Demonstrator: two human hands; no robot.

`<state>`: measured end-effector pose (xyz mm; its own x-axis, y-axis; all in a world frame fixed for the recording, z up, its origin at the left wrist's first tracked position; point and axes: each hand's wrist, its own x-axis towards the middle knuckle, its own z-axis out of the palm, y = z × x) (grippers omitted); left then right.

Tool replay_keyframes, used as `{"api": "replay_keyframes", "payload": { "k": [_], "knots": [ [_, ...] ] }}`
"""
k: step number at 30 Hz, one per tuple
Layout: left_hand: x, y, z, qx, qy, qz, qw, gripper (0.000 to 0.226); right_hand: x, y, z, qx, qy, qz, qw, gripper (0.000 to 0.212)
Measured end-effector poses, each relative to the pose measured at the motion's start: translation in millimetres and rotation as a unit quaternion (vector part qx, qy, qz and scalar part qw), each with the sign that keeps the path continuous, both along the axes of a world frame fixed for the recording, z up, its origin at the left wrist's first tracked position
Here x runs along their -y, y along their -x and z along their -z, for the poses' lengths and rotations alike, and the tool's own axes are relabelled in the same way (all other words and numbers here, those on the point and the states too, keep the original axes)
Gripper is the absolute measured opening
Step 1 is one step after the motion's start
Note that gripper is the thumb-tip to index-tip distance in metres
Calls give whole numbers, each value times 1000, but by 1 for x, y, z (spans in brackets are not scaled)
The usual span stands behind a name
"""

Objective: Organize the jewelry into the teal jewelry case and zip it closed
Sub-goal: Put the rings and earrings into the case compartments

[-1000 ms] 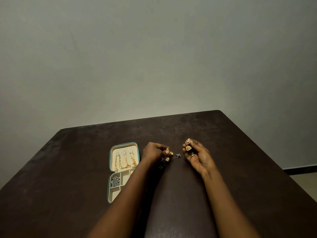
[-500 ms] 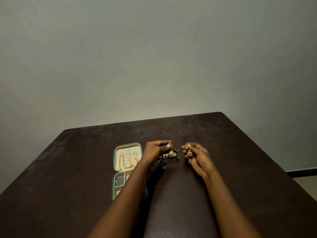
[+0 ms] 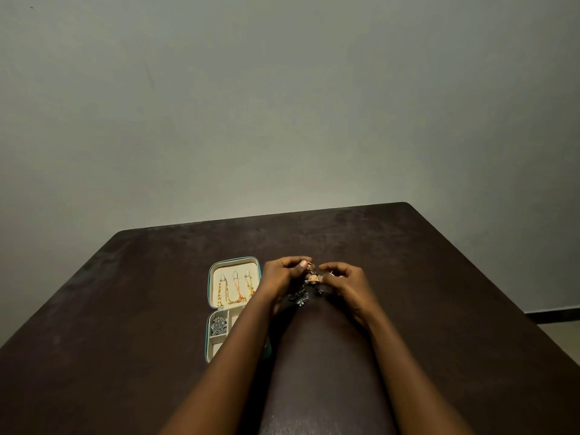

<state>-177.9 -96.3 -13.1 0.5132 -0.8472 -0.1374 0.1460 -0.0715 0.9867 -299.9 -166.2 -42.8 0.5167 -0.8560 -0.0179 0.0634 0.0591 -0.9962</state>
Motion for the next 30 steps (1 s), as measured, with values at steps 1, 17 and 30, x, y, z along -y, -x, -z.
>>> {"api": "replay_keyframes", "payload": {
  "k": [1, 17, 30],
  "knots": [
    [0, 0, 0, 0, 1, 1, 1000, 15, -1, 0, 0, -5, 10, -1, 1000, 15],
    [1, -3, 6, 3, 5, 3, 1000, 18, 2, -1, 2, -137, 138, -1, 981, 13],
    [0, -3, 8, 57, 3, -3, 998, 16, -1, 7, -7, -366, 374, -42, 851, 27]
  ]
}}
